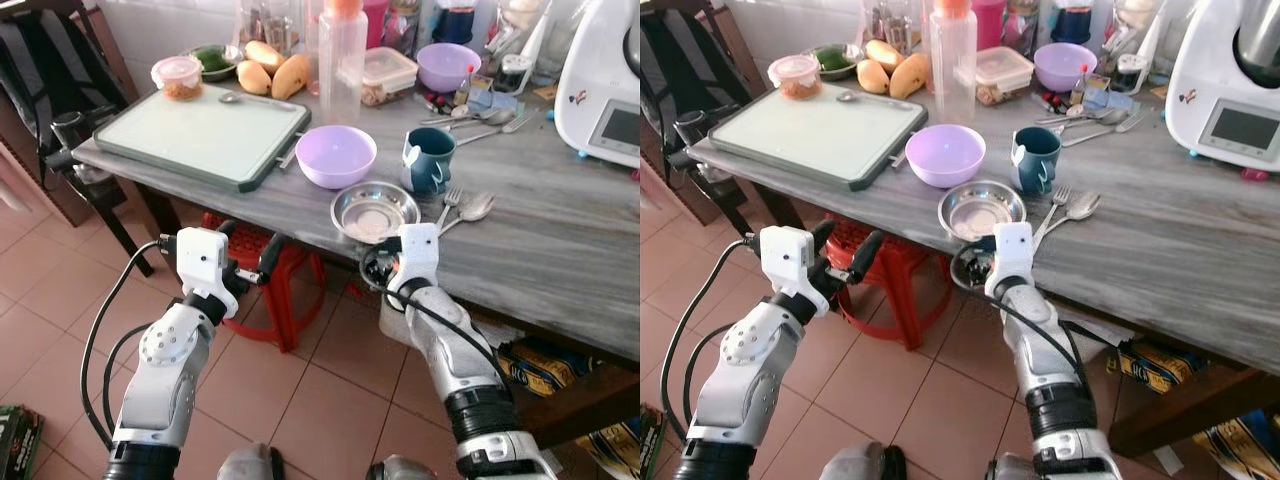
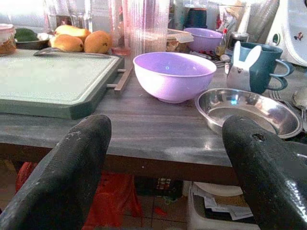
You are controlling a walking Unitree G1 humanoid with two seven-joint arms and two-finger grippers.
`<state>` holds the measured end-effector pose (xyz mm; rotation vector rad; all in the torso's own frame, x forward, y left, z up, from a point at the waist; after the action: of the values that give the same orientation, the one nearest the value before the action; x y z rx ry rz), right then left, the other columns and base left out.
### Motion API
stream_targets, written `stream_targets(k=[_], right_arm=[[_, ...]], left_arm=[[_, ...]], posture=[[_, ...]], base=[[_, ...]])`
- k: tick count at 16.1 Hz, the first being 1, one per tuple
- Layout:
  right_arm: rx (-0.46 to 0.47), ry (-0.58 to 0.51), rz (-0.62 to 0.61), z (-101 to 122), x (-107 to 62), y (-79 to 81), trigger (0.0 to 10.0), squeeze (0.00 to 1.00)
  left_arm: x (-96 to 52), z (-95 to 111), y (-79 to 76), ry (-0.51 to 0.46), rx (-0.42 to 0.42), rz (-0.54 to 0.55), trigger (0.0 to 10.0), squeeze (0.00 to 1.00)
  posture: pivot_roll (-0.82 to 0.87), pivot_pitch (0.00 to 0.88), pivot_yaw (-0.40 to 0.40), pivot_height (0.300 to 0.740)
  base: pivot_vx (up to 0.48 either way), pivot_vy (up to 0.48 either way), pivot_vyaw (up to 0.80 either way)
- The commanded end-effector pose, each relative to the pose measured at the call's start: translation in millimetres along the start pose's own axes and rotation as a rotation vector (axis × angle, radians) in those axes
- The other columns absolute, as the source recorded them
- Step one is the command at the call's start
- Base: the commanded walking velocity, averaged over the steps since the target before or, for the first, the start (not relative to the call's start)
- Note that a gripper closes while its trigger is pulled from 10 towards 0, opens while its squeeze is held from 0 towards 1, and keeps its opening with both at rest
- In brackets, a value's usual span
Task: Setting the table
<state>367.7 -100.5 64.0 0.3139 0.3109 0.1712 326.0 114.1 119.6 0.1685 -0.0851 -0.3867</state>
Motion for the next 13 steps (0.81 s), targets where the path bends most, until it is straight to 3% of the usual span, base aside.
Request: stream_targets(k=[1, 4, 8, 13], right_arm=[[0.002, -0.014, 0.013, 5, 3.0, 3.6, 10.0, 0.00], [-0.008, -0.026, 0.022, 2, -9.5, 3.1, 10.0, 0.00], [0.034, -0.012, -0.071, -11, -29.4, -20.2, 10.0, 0.00], [0.030, -0.014, -0.069, -5, -24.0, -21.0, 10.0, 0.00]], left_arm=[[0.6, 0, 1.1, 0.003, 0.014, 0.002, 10.0, 0.00], [-0.8, 0, 1.9, 0.005, 0.015, 0.007, 10.0, 0.00], [0.9, -1, -0.7, 0.007, 0.011, -0.003, 10.0, 0.00], [2.6, 0, 0.8, 0.003, 0.017, -0.011, 10.0, 0.00]], posture=[[0.01, 0.016, 0.046, 0.740], [0.00, 0.016, 0.044, 0.740], [-0.01, 0.018, 0.054, 0.740], [0.00, 0.011, 0.058, 0.740]], base=[[0.000, 0.000, 0.00], [0.000, 0.000, 0.00], [0.000, 0.000, 0.00], [0.000, 0.000, 0.00]])
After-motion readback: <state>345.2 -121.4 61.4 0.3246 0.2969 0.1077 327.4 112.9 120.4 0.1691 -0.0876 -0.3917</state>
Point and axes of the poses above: a point about 5 cm out from each wrist's last joint towards the gripper, its own x axis pointing out of the wrist towards the gripper, its own z axis along the axis of the wrist's last joint, y = z × x, the point moved 6 cm from there along x, pointing out of the wrist towards the gripper, and after that the axes turned 14 degrees about x, right-handed, at the moved point
